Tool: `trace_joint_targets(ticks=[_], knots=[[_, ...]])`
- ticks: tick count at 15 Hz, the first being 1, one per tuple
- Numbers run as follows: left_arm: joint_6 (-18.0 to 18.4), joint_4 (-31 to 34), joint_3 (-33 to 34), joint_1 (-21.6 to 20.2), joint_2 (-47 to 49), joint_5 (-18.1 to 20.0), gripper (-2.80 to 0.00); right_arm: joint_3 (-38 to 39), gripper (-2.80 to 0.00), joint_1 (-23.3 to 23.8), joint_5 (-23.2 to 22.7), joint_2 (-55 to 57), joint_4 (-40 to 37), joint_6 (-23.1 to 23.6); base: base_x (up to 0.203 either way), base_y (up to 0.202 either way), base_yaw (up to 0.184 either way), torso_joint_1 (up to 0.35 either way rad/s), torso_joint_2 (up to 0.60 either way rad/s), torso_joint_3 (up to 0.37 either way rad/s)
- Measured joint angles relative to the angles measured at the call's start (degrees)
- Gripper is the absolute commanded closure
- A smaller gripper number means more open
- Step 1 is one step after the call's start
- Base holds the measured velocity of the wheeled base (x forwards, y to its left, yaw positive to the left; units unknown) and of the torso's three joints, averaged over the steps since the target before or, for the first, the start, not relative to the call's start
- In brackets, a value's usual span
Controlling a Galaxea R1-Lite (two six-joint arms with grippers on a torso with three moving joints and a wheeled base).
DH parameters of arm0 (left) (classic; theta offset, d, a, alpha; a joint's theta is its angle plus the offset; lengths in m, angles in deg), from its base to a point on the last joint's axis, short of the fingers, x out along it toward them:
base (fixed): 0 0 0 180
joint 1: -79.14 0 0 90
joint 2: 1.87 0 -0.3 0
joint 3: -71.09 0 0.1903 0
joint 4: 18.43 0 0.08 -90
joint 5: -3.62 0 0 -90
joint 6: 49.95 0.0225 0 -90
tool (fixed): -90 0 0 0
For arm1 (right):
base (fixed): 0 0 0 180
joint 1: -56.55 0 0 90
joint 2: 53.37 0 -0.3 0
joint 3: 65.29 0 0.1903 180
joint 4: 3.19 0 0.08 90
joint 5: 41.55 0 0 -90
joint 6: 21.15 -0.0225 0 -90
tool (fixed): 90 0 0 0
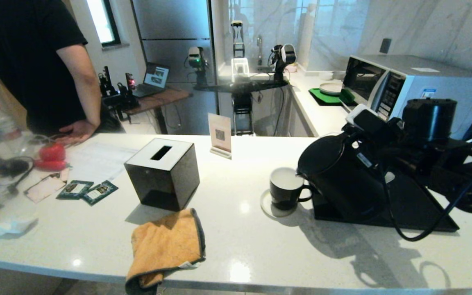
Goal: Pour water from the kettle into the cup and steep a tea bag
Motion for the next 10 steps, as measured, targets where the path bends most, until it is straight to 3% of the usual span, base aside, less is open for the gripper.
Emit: trace_joint_targets(ticks=[10], knots=[[0.0,0.0,0.0,0.0,0.0,0.0,0.0,-5.3,0.0,0.0,0.0,1.8,-2.4,2.3,0.0,0.0,0.0,0.0,0.0,0.0]])
